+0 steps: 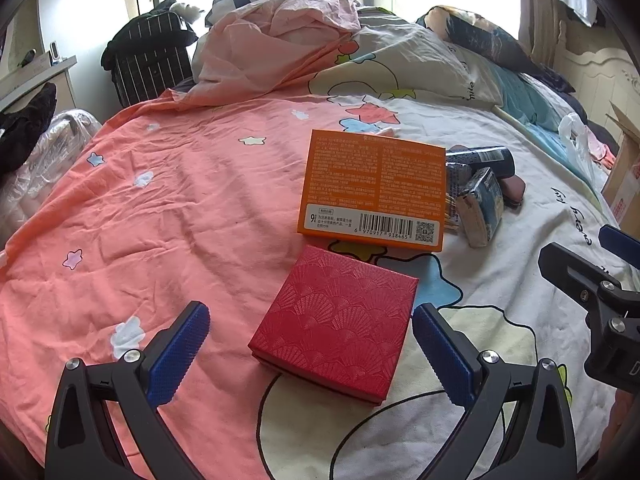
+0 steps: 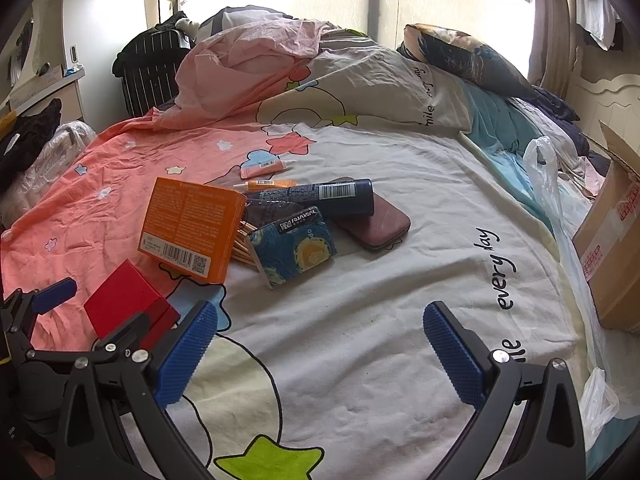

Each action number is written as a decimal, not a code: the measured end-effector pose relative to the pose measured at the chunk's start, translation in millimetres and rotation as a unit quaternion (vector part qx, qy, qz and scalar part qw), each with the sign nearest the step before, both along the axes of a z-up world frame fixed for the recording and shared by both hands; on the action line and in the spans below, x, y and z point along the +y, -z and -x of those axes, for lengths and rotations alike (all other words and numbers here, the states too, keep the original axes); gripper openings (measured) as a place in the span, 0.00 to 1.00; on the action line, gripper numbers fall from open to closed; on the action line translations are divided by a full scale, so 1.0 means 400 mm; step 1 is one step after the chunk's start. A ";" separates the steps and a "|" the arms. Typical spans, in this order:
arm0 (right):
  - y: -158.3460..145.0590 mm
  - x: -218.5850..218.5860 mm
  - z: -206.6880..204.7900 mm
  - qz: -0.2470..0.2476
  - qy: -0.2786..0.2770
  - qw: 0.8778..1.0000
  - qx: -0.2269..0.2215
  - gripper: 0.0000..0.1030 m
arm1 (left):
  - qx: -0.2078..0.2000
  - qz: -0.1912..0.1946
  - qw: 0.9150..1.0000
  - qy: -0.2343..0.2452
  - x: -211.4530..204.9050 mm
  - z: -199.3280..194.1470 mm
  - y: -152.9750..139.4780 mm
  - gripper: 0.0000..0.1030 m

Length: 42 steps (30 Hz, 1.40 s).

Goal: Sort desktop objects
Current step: 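Close left tool on red box while right tool closes on blue tissue pack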

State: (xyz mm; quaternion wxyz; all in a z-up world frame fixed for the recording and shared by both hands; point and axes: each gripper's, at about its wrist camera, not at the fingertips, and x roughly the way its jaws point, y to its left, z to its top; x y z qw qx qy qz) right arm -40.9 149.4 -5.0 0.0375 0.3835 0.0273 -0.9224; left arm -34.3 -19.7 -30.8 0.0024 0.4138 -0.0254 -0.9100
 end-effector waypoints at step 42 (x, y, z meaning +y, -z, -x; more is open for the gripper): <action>0.094 -0.063 0.206 -0.042 -0.051 0.997 -0.051 0.89 | -0.036 0.019 0.999 0.020 0.028 0.056 0.057 0.90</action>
